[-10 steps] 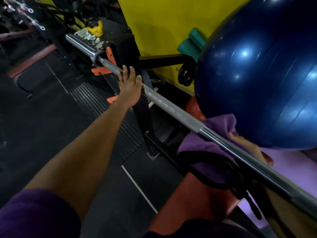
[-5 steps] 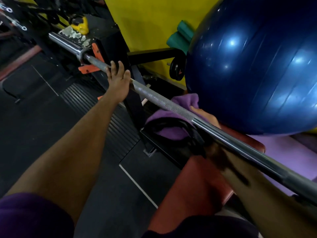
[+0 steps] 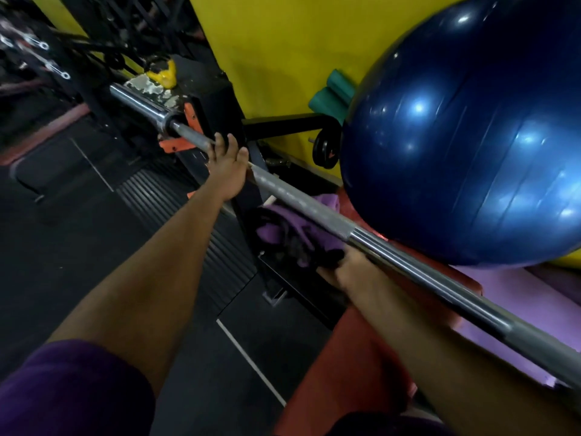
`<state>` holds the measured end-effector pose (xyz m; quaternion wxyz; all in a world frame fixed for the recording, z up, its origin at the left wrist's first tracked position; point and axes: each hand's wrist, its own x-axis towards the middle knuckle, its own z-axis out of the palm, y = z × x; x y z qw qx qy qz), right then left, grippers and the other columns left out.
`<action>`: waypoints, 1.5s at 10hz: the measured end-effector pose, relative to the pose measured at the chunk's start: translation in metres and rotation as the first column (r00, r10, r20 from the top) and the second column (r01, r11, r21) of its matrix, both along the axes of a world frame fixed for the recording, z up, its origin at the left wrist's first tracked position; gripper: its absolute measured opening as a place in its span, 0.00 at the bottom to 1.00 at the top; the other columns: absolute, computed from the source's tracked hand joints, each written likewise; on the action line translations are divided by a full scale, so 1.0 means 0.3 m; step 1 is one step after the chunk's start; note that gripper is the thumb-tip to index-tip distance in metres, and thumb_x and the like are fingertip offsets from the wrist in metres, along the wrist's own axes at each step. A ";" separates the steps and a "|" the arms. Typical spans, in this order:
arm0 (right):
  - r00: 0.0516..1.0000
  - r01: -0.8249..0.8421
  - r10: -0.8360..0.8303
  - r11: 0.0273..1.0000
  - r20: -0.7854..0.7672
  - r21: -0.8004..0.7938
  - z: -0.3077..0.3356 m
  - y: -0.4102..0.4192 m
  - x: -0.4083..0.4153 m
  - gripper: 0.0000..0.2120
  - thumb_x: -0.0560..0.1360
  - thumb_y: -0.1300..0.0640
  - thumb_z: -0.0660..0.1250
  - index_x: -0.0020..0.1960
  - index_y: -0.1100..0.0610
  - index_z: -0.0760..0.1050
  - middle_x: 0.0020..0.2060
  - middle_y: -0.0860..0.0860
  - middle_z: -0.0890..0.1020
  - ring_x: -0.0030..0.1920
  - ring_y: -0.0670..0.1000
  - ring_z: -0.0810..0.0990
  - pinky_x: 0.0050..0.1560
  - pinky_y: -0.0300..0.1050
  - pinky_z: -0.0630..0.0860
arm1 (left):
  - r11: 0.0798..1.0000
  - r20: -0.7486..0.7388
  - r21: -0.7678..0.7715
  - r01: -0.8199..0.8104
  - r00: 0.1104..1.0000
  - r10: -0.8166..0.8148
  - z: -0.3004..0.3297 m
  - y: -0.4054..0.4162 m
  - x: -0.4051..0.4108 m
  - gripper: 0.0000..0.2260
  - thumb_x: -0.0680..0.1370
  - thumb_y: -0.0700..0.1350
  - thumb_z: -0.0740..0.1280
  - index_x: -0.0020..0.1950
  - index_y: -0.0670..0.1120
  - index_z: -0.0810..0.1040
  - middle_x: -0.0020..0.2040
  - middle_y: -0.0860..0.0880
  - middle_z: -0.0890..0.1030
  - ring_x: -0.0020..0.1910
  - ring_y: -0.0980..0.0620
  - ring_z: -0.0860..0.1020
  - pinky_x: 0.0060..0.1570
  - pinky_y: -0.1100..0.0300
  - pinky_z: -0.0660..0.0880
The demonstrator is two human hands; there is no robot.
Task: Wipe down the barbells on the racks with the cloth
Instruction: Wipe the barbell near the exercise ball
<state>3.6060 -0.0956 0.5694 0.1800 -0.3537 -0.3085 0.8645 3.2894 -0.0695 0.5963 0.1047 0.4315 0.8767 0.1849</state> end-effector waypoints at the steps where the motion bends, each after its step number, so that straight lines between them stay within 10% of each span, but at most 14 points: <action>1: 0.973 -0.194 0.206 0.974 -0.104 0.115 0.009 -0.025 -0.132 0.12 0.83 0.53 0.63 0.58 0.62 0.75 0.48 0.64 0.83 0.44 0.56 0.84 0.50 0.47 0.81 | 1.000 0.005 -0.023 -0.004 1.000 0.004 0.029 -0.018 0.010 0.28 0.86 0.55 0.48 0.83 0.44 0.51 0.84 0.44 0.45 0.82 0.41 0.40 0.78 0.38 0.39; 3: 0.944 -0.325 0.303 0.782 0.132 0.532 0.177 -0.075 -0.079 0.14 0.80 0.54 0.68 0.65 0.50 0.76 0.55 0.48 0.85 0.56 0.46 0.84 0.58 0.38 0.79 | 0.980 0.008 -0.176 0.091 0.996 -0.091 0.064 -0.035 -0.022 0.33 0.82 0.63 0.43 0.83 0.46 0.52 0.83 0.46 0.44 0.82 0.41 0.39 0.77 0.34 0.41; 4: 0.962 -0.270 0.210 0.658 0.173 0.703 0.304 -0.027 -0.090 0.15 0.80 0.49 0.68 0.66 0.46 0.74 0.56 0.44 0.84 0.56 0.44 0.83 0.59 0.38 0.79 | 0.999 -0.031 -0.038 0.026 0.999 -0.027 0.080 -0.072 -0.058 0.27 0.86 0.56 0.48 0.81 0.43 0.60 0.81 0.40 0.58 0.80 0.38 0.55 0.78 0.38 0.53; 5: 0.983 -0.162 -0.058 0.162 0.173 0.973 0.413 0.063 -0.148 0.30 0.78 0.40 0.65 0.77 0.44 0.61 0.72 0.43 0.69 0.70 0.46 0.71 0.71 0.49 0.71 | 0.999 -0.132 -0.037 -0.028 0.991 0.023 0.060 -0.132 -0.149 0.26 0.86 0.54 0.49 0.82 0.45 0.53 0.82 0.43 0.55 0.81 0.41 0.56 0.76 0.35 0.55; 7: 0.696 -0.717 -0.371 -0.406 0.615 0.567 0.374 0.102 -0.381 0.37 0.80 0.42 0.62 0.81 0.42 0.45 0.81 0.52 0.46 0.77 0.62 0.56 0.66 0.64 0.70 | 0.996 -0.120 -0.087 0.012 0.993 -0.023 0.039 -0.089 -0.248 0.26 0.87 0.56 0.47 0.84 0.51 0.47 0.83 0.50 0.41 0.82 0.49 0.42 0.77 0.35 0.42; 8: 0.541 -0.815 -0.436 -0.484 0.719 0.319 0.265 0.102 -0.439 0.37 0.80 0.45 0.62 0.82 0.46 0.45 0.80 0.59 0.49 0.71 0.65 0.62 0.63 0.62 0.70 | 0.997 -0.123 -0.084 -0.002 0.992 -0.009 0.034 -0.072 -0.291 0.27 0.86 0.59 0.44 0.84 0.52 0.44 0.83 0.51 0.39 0.82 0.48 0.38 0.76 0.35 0.36; 11: 0.533 -0.818 -0.551 -0.531 0.642 0.223 0.234 0.215 -0.698 0.44 0.78 0.45 0.67 0.82 0.57 0.45 0.65 0.63 0.73 0.54 0.62 0.80 0.41 0.50 0.70 | 0.996 -0.173 -0.084 0.016 0.985 -0.030 -0.002 -0.023 -0.401 0.27 0.85 0.61 0.39 0.83 0.56 0.41 0.82 0.53 0.35 0.80 0.50 0.34 0.71 0.34 0.27; 13: 0.505 -0.840 -0.545 -0.489 0.669 0.236 0.241 0.223 -0.937 0.45 0.75 0.52 0.70 0.81 0.59 0.47 0.67 0.64 0.70 0.57 0.64 0.77 0.52 0.55 0.80 | 0.978 -0.282 -0.196 0.065 0.952 -0.120 -0.024 -0.042 -0.450 0.28 0.86 0.59 0.48 0.83 0.56 0.42 0.83 0.51 0.36 0.81 0.47 0.35 0.73 0.30 0.36; 15: 0.518 -0.816 -0.529 -0.541 0.672 0.204 0.253 0.178 -0.588 0.41 0.80 0.49 0.64 0.82 0.54 0.41 0.68 0.61 0.66 0.57 0.61 0.75 0.44 0.52 0.73 | 1.000 -0.167 -0.012 0.029 0.985 -0.030 -0.010 -0.033 -0.415 0.26 0.84 0.61 0.38 0.83 0.58 0.47 0.83 0.54 0.38 0.81 0.52 0.36 0.73 0.37 0.29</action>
